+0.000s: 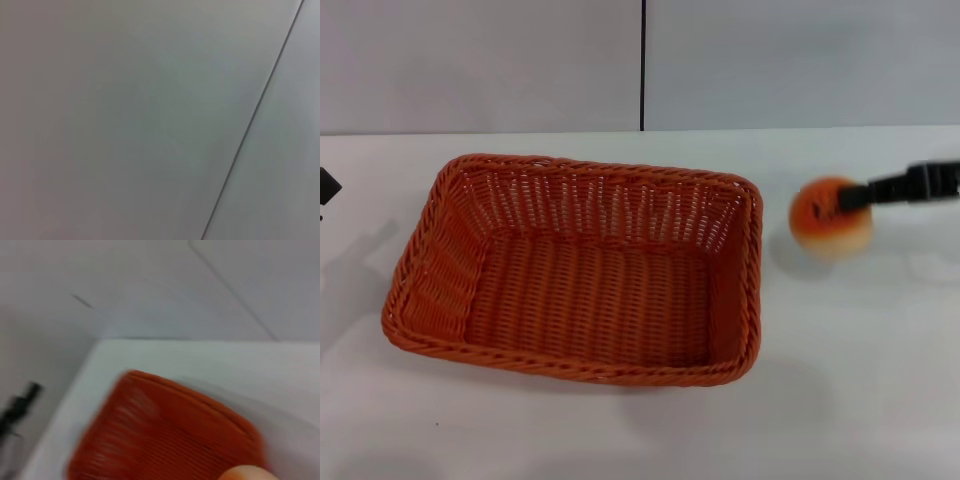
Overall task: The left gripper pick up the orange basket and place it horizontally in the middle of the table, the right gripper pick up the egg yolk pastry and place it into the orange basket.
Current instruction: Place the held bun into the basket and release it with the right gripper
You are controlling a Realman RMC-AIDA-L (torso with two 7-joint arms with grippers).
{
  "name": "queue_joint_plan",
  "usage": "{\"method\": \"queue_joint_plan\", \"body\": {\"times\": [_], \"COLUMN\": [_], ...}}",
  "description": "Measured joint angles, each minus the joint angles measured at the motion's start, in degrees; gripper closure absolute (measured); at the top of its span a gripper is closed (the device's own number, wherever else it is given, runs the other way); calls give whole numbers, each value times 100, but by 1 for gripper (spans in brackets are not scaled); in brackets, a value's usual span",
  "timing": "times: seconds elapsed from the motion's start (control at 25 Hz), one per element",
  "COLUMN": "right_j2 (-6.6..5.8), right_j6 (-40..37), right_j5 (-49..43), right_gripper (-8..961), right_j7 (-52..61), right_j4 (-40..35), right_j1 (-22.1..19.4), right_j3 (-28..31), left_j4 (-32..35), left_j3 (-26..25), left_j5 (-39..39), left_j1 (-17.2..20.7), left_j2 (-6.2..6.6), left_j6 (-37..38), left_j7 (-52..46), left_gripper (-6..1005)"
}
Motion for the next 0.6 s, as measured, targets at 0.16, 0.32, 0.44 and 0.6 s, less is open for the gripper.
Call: {"method": "queue_joint_plan", "body": {"times": [0.16,0.32,0.44,0.6], "right_j2": [3,17,21,64], "right_j6": [-347,-234,2,465], "right_j5": [679,903,894,929], "right_gripper": [909,920,920,922], "right_j7": [-34,-389,-931,-1540], "right_j4": [-6,353,1053,1734], "right_j1": [264,575,862,1061], "right_j3": [-11,-12,-57,-223], "left_j4": [-143,-235,-326,-496], "left_j3": [-67,-187,-230,-345], "left_j5": [-2,-8,-17,-31], "left_j1": [16,26,52,72], "left_j2": [1,3,2,-8], "left_j6": [12,72,141,186], "left_j7": [36,37,29,126], "left_gripper": [336,336,336,336]}}
